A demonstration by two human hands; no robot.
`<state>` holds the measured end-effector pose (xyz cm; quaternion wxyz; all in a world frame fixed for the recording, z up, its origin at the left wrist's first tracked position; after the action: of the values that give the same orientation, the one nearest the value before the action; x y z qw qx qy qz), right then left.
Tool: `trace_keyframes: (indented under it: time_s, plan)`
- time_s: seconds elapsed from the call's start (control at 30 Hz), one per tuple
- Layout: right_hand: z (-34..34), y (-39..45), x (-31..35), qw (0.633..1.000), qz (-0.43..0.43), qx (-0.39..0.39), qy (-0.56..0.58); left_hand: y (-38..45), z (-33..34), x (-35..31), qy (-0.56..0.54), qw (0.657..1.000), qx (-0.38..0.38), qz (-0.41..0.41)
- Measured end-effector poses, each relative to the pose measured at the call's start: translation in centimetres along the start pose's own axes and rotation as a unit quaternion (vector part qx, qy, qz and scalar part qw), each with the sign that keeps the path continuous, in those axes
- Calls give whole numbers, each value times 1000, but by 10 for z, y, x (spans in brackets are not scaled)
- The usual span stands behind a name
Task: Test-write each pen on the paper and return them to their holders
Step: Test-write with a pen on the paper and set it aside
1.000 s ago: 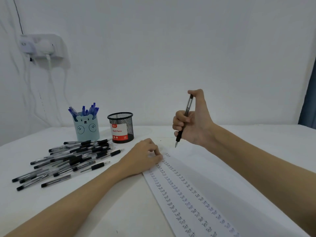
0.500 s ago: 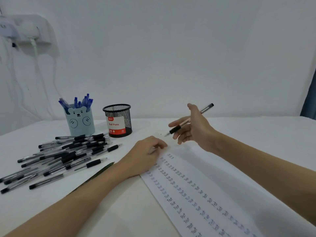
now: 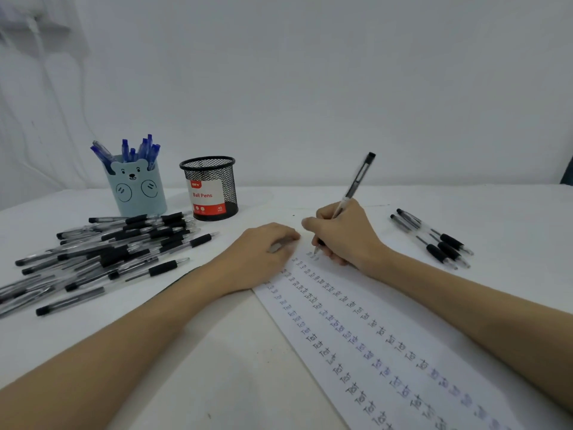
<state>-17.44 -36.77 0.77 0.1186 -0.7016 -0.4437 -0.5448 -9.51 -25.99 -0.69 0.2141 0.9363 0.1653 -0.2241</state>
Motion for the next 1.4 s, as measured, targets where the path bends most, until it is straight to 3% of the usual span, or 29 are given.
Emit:
trace_keyframes:
  time_s: [0.5,1.4]
  plan:
    - [6,0,5,995,-69,8,-67,-2,1,-2,1,1000,2,-7]
    - [3,0,3,997,-44,-1,-63,-2,0,-3,20,1000,13,-13]
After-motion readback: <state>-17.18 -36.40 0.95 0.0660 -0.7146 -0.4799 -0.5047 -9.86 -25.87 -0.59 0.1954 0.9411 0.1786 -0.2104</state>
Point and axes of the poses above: each hand's wrist, its own y-axis towards the middle knuckle, its own z-axis out of the palm, x = y × z, the point moved 6 cm from there along y, towards the middle knuckle, and after that the axes turned 1 degree about -y, right-handed, at the moved point
